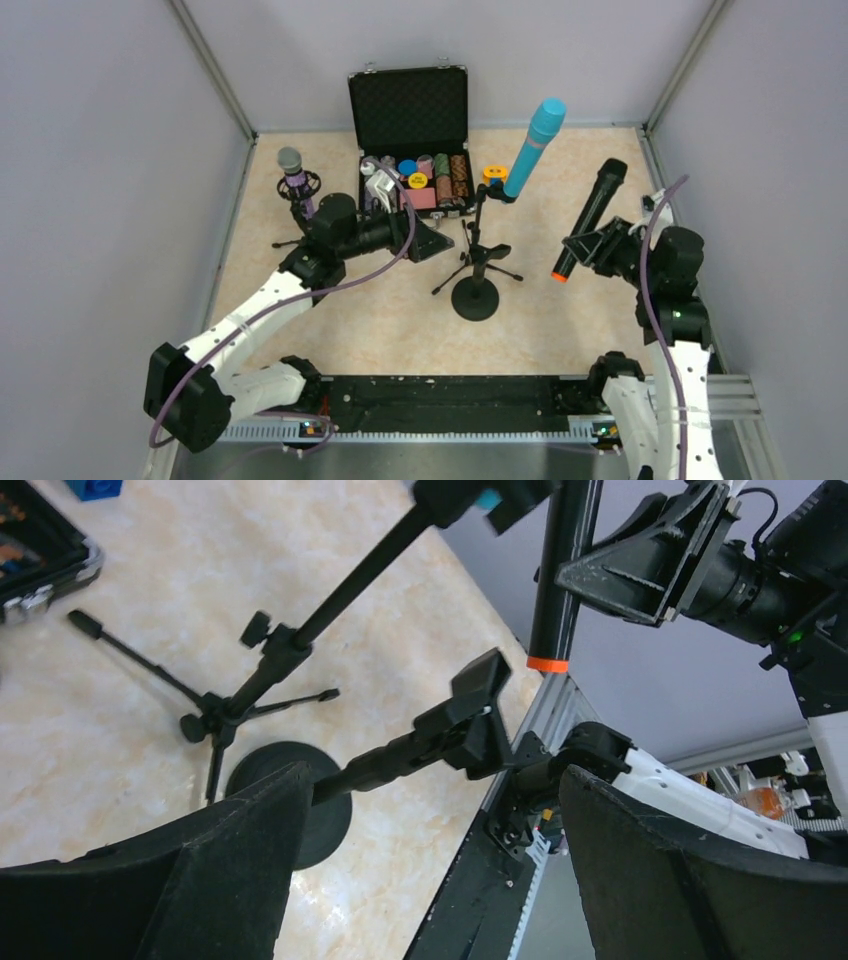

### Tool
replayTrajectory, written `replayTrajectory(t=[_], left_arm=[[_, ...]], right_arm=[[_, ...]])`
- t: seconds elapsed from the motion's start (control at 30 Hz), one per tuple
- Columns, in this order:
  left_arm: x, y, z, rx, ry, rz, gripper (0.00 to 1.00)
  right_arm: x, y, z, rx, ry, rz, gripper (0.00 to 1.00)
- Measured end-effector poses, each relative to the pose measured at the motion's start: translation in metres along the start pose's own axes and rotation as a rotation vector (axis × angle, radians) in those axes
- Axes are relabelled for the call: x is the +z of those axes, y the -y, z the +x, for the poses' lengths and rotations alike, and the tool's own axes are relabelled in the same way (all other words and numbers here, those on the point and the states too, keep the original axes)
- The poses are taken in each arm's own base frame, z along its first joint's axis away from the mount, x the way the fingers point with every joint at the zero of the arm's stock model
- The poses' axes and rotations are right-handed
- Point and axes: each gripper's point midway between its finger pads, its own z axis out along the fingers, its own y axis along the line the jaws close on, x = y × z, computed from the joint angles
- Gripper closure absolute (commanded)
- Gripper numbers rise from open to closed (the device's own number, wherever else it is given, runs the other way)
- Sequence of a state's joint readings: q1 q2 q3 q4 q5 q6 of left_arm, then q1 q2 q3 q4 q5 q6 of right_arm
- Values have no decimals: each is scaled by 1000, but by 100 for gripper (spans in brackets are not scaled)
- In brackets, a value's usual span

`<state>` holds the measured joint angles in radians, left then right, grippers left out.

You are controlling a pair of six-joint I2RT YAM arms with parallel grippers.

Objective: Attach the microphones to the stand

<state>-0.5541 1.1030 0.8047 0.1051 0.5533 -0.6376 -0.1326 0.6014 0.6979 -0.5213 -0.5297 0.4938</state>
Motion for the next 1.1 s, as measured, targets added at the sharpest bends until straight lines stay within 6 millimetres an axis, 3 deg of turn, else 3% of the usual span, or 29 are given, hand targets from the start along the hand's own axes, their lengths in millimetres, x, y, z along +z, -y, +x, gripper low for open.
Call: replayTrajectory(t=[0.23, 0.3, 0.57, 0.7, 0.8, 1.1], left_arm=[[3, 42, -21, 83, 32, 154, 3], [4, 53, -25, 107, 38, 200, 3], [0, 94, -33, 200, 51, 344, 2], [-2, 110, -35, 245, 64, 405, 2], [-4, 121, -34, 275, 70, 451, 2], [-12, 151, -32, 359, 91, 572, 2]], right_arm=[[-24, -58, -61, -121, 162, -145, 100], [-37, -93, -82, -175, 221, -265, 100], [-90, -189, -113, -350, 338, -655, 100], [-115, -224, -114, -396, 373, -847, 100], [-118, -233, -103, -378, 347, -938, 100], [-82, -272, -40, -294, 98, -1116, 100]])
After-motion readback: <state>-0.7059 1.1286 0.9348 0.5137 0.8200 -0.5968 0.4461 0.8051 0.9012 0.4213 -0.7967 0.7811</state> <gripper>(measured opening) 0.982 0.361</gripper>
